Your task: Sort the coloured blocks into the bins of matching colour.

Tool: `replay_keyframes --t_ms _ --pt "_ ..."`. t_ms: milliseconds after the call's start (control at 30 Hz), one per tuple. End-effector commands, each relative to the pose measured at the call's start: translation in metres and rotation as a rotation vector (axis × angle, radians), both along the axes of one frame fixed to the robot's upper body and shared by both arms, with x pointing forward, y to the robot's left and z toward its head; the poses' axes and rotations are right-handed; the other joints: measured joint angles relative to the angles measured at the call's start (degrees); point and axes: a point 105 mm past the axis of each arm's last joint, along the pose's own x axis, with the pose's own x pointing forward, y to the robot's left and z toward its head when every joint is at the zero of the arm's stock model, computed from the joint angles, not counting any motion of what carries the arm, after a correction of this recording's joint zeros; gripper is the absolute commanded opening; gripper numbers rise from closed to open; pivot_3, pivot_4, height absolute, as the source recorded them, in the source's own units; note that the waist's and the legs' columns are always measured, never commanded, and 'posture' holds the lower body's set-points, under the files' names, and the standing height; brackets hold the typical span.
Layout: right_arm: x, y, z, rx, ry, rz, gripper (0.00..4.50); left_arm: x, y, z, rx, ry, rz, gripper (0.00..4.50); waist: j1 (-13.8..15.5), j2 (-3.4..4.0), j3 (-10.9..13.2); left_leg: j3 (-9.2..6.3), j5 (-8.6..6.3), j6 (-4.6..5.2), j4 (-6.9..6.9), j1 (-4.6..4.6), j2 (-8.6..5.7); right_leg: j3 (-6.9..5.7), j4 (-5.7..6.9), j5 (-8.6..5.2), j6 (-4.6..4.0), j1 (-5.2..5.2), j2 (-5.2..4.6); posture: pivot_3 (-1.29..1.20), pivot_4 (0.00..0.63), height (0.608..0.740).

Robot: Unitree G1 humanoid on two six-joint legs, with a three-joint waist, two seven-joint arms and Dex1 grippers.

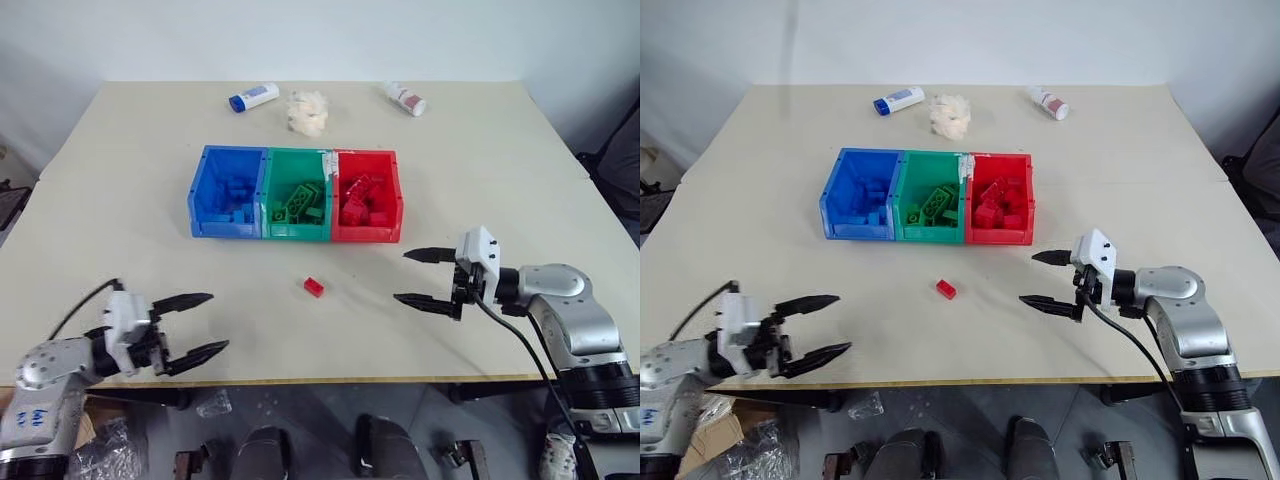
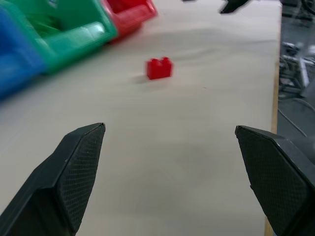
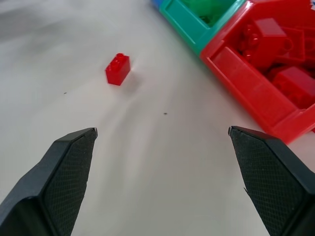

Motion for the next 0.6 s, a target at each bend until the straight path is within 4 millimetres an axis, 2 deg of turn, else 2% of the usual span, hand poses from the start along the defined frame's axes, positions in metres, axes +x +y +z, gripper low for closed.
replay_keyframes --t_ms 33,100,233,300,567,600 --pt "0.004 0.003 0.011 0.013 -0.058 0.006 4.47 0.019 -0.026 0.007 -0.019 -0.077 -0.013 4.5 0.27 0.0 0.0 0.0 0.0 0.0 0.01 0.0 0.0 0.0 0.01 0.0 0.0 0.0 0.0 0.0 0.15 0.74" --pt "0.004 0.004 0.012 0.014 -0.062 0.005 4.47 0.03 -0.033 0.007 -0.031 -0.087 0.009 4.5 0.7 0.0 0.0 0.0 0.0 0.0 0.05 -0.02 0.0 0.0 0.03 0.0 0.0 0.0 0.01 0.0 0.15 0.74" --pt "0.002 0.007 0.013 0.022 -0.073 0.001 4.47 0.053 -0.07 -0.008 0.024 -0.078 -0.063 4.5 1.01 0.01 -0.01 0.03 0.01 -0.01 0.09 -0.01 -0.01 0.0 0.04 0.01 0.01 0.0 0.02 0.0 0.15 0.74" --pt "0.001 0.007 0.013 0.027 -0.075 -0.005 4.47 0.061 -0.08 -0.014 0.046 -0.08 -0.08 4.5 1.11 0.01 -0.01 0.04 0.01 0.0 0.15 -0.03 -0.03 -0.01 0.01 0.02 0.03 0.03 0.02 0.0 0.15 0.74" --pt "-0.004 0.009 0.011 0.043 -0.082 -0.038 4.47 0.082 -0.121 -0.027 0.114 -0.09 -0.183 4.5 1.37 0.01 -0.01 0.02 -0.01 0.02 0.36 -0.07 -0.03 -0.01 0.06 0.04 0.05 0.06 0.02 0.0 0.15 0.74" --pt "-0.005 0.009 0.011 0.045 -0.082 -0.042 4.49 0.084 -0.125 -0.027 0.108 -0.095 -0.19 4.31 1.49 0.01 -0.01 -0.01 -0.02 0.03 0.42 -0.09 -0.03 -0.03 0.05 0.04 0.06 0.09 0.02 0.0 0.15 0.74"
